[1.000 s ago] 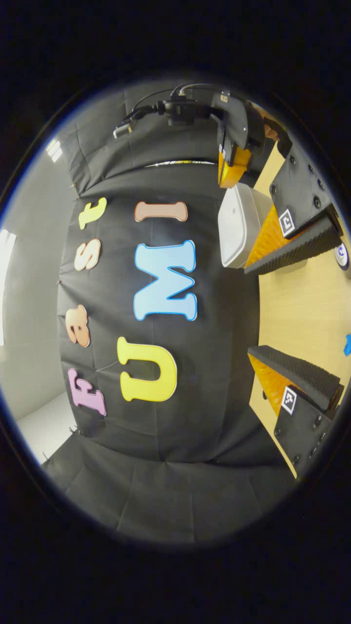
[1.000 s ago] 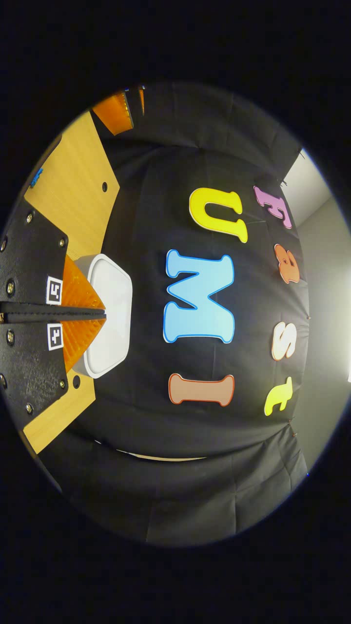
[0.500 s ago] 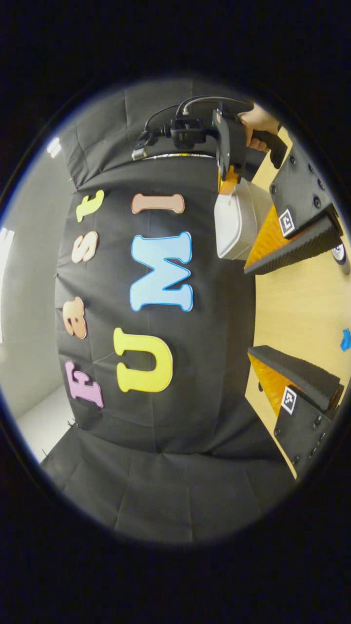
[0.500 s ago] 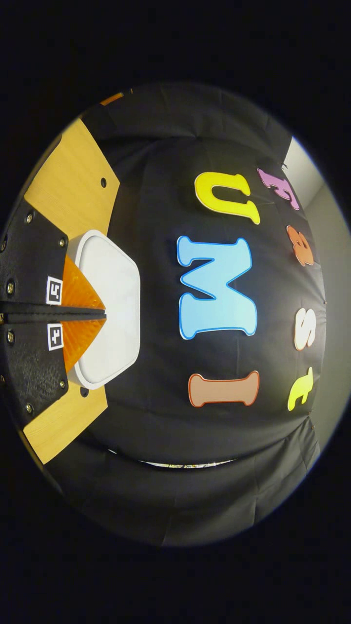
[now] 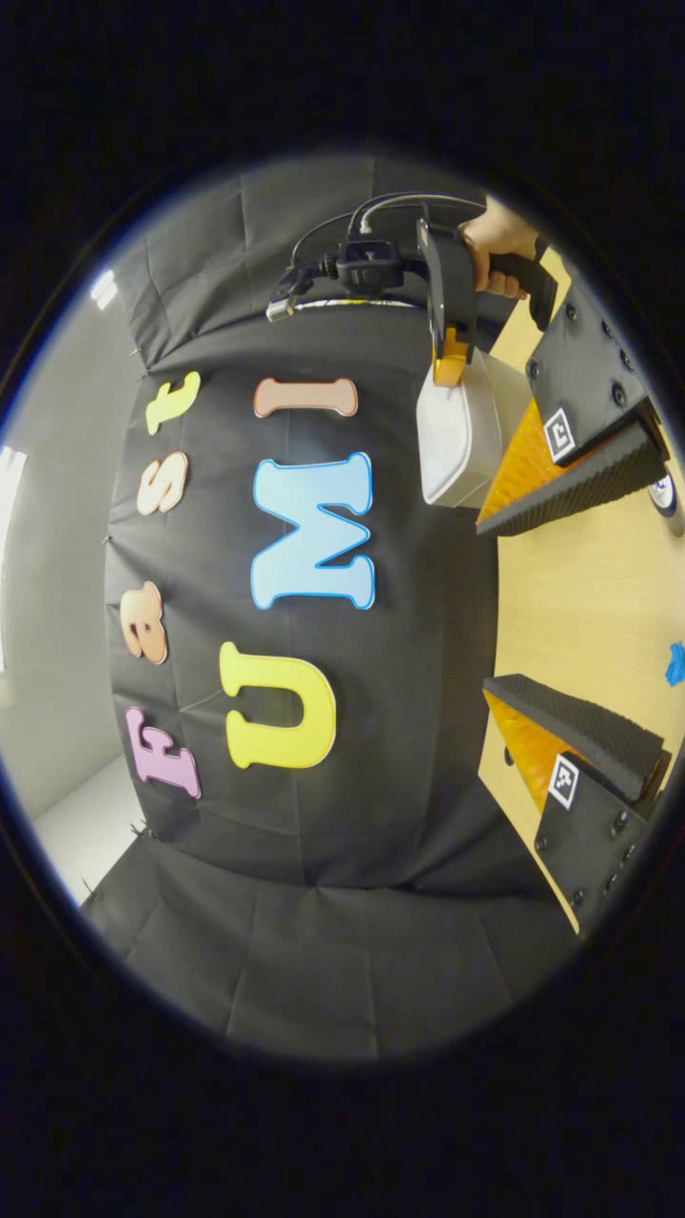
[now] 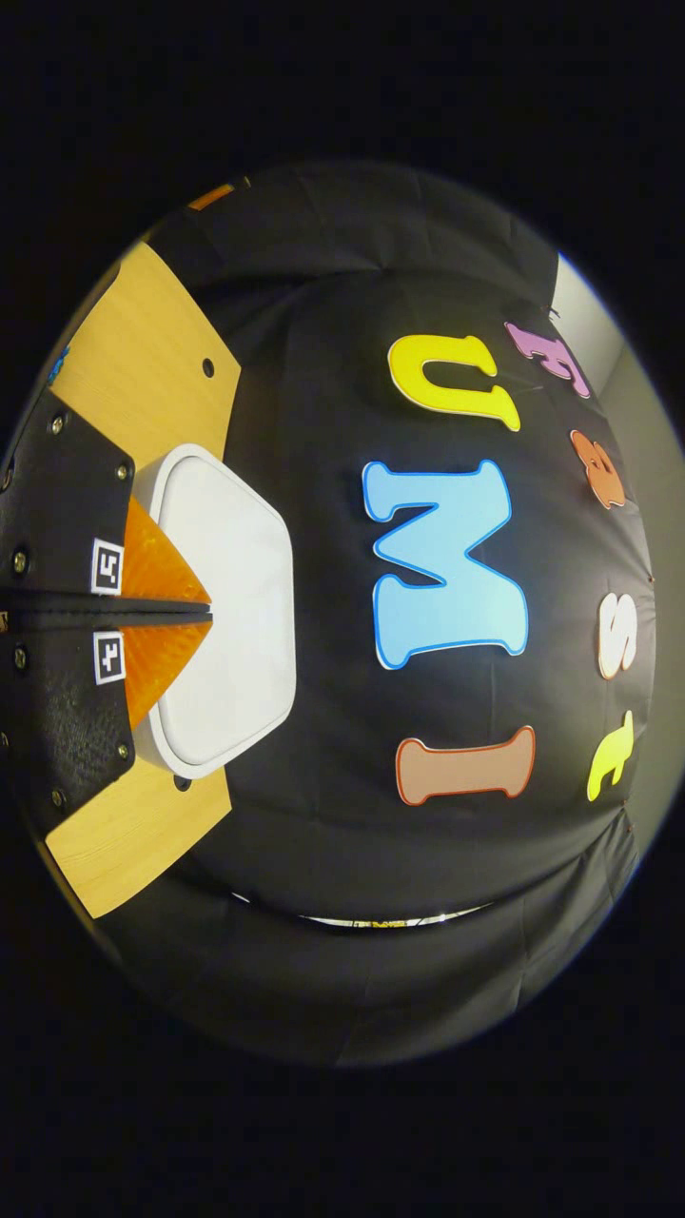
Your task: Press the lid of the desktop garbage bin to open it, pick up the crumpled paper on the desktop and throw it into the bin, then pick up the pop can on the desktop and drop it into the bin, and finally close the garbage bin lid.
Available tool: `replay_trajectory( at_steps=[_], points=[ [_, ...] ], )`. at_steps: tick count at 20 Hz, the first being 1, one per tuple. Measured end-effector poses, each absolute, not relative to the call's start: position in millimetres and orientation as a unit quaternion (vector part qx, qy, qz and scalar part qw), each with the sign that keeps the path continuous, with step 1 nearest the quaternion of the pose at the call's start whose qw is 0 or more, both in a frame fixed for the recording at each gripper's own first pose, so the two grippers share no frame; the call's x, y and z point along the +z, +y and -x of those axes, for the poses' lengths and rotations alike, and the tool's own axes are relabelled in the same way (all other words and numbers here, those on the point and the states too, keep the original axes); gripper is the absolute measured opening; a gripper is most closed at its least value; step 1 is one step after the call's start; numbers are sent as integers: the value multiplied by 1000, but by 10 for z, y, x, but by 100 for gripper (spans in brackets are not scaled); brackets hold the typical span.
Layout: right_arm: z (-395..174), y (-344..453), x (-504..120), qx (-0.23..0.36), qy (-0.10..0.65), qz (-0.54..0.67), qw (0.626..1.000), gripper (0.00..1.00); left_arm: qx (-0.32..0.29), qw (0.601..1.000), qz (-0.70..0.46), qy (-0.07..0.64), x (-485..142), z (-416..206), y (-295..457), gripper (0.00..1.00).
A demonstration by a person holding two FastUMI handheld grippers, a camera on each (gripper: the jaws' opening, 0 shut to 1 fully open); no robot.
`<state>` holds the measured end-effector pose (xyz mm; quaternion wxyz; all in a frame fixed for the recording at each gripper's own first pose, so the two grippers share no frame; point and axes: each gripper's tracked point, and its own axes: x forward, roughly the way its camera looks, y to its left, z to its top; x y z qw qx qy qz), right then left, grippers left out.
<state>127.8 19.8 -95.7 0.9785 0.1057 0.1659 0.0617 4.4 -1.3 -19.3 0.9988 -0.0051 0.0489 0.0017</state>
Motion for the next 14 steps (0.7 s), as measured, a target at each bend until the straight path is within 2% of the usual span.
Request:
replay_trajectory(
  at_steps=[14],
  points=[
    [-1316,160,-840,47,157,-97,982,0,17,999,8,35,-119,67,66,95]
  ],
)
